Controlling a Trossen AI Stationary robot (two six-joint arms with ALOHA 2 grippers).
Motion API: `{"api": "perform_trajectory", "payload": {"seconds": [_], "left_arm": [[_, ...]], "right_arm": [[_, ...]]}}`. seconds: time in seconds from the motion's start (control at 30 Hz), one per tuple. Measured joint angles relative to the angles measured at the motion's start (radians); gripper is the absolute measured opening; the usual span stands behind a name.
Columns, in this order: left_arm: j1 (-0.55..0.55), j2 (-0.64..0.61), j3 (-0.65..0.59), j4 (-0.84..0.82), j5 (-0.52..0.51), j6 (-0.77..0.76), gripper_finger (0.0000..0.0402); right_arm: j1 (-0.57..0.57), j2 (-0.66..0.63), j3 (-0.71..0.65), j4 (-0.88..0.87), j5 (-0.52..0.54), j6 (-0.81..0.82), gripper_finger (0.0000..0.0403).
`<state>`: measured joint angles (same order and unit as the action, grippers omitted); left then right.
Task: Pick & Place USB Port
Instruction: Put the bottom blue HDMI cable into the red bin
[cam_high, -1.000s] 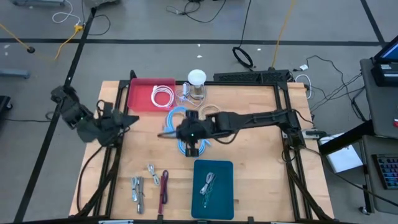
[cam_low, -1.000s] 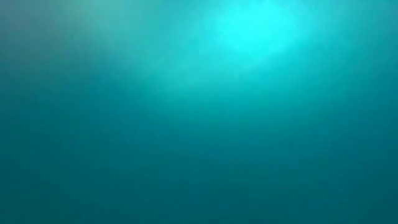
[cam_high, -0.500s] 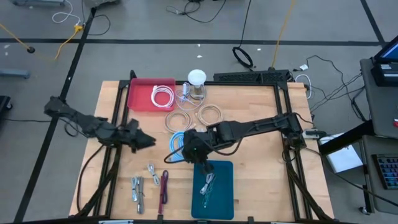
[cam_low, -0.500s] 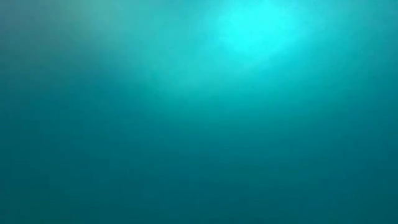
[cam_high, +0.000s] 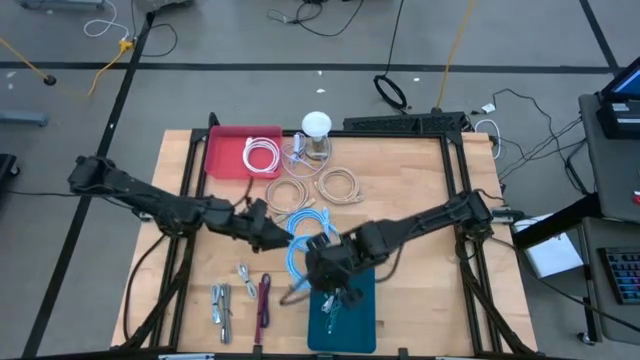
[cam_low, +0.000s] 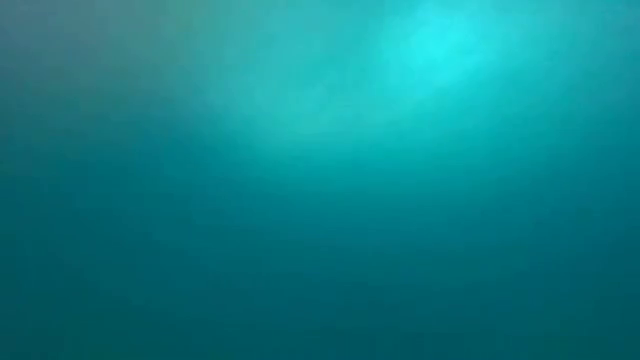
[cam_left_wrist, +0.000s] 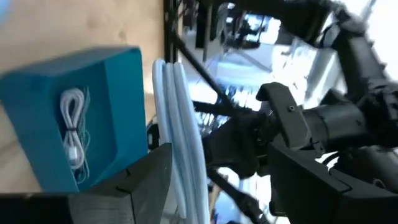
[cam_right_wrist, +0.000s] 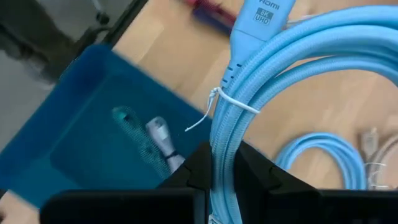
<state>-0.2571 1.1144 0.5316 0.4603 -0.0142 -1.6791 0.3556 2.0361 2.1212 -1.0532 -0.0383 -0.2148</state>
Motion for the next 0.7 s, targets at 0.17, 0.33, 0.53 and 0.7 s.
{"api": "perform_trajectory", "payload": {"seconds": [0.17,0.33,0.53,0.7], "left_arm": [[-0.011,0.112,0.091,-0.011,0.057,0.004,0.0262],[-0.019,0.143,0.114,-0.087,0.108,0.007,0.0262],[-0.013,0.144,0.114,-0.147,0.127,-0.005,0.0262],[-0.004,0.144,0.114,-0.148,0.120,-0.008,0.0262]], "right_arm": [[0.048,0.000,0.000,-0.033,0.009,0.020,0.0031],[0.077,0.000,0.000,-0.038,0.042,0.021,0.0031],[0.078,0.000,0.000,-0.030,0.059,0.034,0.0031],[0.078,0.000,0.000,-0.021,0.071,0.038,0.0031]]}}
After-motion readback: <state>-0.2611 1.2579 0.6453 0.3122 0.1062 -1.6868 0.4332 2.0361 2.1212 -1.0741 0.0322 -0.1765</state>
